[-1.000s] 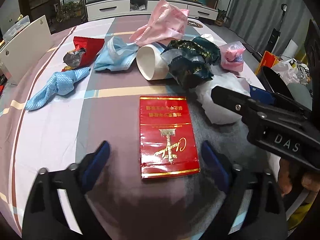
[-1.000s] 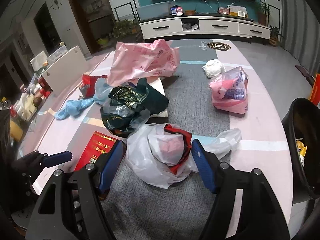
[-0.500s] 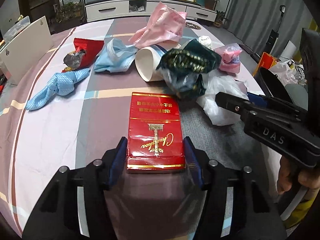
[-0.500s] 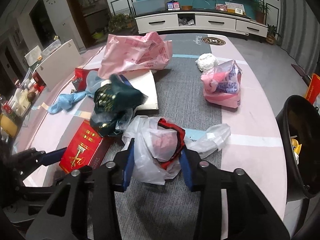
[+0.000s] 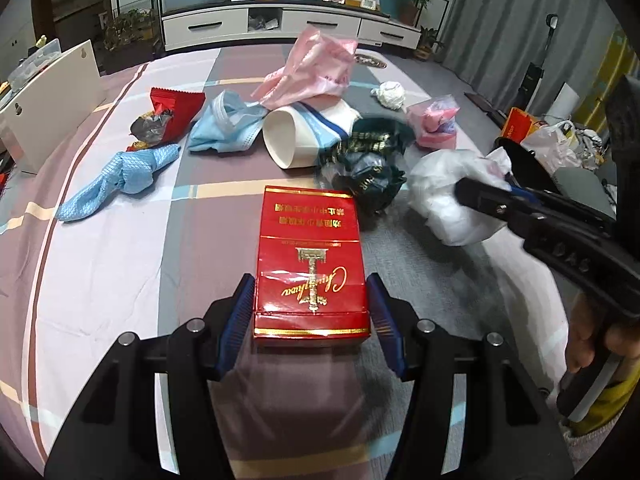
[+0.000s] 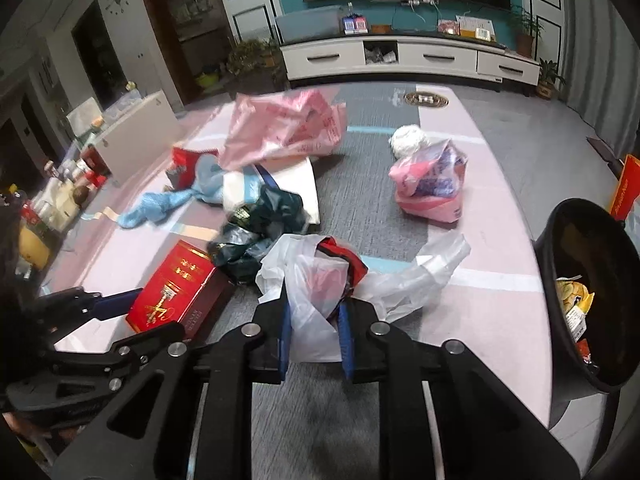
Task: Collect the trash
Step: 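Carry the red box and white bag to the bucket and release both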
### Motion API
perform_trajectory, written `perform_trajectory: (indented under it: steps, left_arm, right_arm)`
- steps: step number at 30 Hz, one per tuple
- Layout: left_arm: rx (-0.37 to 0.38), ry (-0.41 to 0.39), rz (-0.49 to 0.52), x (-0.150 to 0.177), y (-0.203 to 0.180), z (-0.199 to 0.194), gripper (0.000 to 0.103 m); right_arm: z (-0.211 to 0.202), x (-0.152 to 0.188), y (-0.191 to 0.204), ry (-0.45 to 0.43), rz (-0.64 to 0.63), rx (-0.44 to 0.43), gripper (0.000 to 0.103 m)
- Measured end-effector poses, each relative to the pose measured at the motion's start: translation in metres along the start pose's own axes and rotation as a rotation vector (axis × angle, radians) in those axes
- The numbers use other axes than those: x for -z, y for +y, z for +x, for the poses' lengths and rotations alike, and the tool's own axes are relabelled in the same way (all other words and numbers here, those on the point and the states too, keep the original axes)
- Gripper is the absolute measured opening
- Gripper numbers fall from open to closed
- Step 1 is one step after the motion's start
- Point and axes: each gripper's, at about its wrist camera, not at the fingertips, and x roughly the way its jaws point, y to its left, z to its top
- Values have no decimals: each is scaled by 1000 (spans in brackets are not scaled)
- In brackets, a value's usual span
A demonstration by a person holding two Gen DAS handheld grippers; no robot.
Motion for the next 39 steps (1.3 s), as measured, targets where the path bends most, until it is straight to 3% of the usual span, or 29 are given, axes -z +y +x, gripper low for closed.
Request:
perform_trajectory:
  steps: [7, 11, 25, 39]
  left_arm:
    - [-7, -152, 11, -3, -7, -47, 58]
    - [-33, -234, 11, -10, -13, -66, 58]
    - [-56, -306, 2, -20, -32, -80, 58]
    - [-85, -364, 32, -31, -71, -86, 58]
  right_arm:
    - [-46, -1, -8, -120, 37, -94, 21]
    - [-67, -1, -7, -202, 32, -104, 21]
    - [-98, -2, -15, -318, 40, -35, 21]
    - [-122, 6, -34, -374, 71, 23, 21]
